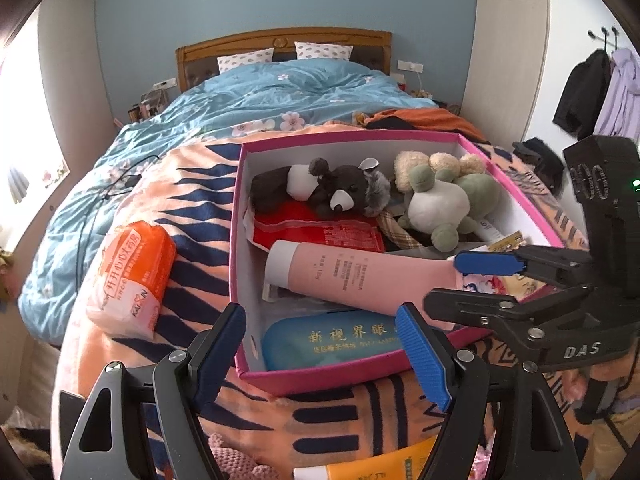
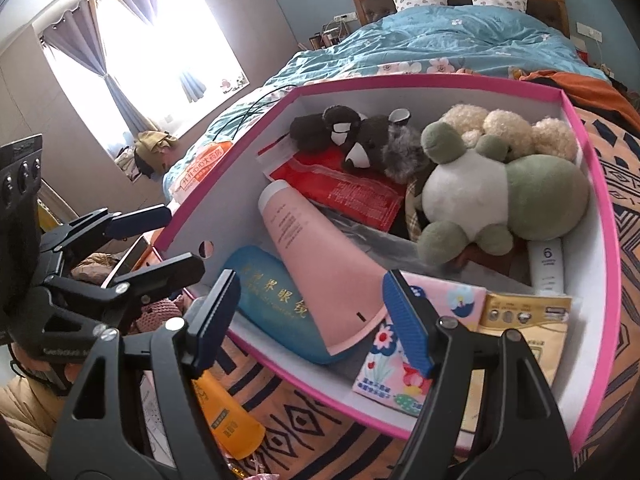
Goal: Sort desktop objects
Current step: 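Withdraw the left gripper from the box, then reach the right gripper to the pink lace pouch and close on it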
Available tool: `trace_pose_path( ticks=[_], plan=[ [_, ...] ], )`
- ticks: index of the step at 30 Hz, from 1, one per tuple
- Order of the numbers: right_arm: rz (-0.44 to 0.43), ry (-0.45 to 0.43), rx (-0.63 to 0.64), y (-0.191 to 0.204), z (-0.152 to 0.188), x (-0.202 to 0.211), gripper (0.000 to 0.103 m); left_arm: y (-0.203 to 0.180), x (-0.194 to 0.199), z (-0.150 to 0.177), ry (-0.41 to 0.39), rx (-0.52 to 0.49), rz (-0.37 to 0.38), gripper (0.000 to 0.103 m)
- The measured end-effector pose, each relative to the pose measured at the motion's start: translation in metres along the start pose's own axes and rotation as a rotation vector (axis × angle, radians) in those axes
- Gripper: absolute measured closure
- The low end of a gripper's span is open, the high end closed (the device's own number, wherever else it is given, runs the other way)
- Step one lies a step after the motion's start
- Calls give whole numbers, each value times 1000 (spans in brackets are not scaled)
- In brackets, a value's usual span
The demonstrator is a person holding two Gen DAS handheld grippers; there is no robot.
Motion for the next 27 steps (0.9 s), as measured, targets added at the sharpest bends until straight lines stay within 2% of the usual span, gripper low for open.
trace_pose_path(
  ticks=[5, 12, 19, 24, 27],
  plan=[
    [-7, -5, -22, -3, 3, 3, 25, 5, 13, 5, -56, 23, 45, 24],
    [-39, -63, 20, 13, 13, 27, 25, 10, 39, 20, -143, 31, 93, 24],
    [-68, -101, 140, 41, 39, 57, 25, 8, 43, 46, -122, 2, 83, 24],
    [-84, -53, 214, 53, 63, 64, 25, -6, 42, 66, -98, -43, 110, 24],
    [-32, -8, 246, 50, 85, 62, 25, -20, 39, 76, -79, -74, 146, 24]
  ],
)
Point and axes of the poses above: each gripper's, at about its wrist camera, not at the fingertips, and x roughly against the way its jaws point, y to its left, z to its underside, the point moved 3 cm from there along -x, roughly the way its jaws point, and after that the axes turned 3 degrees about y, right-handed, at the moved point
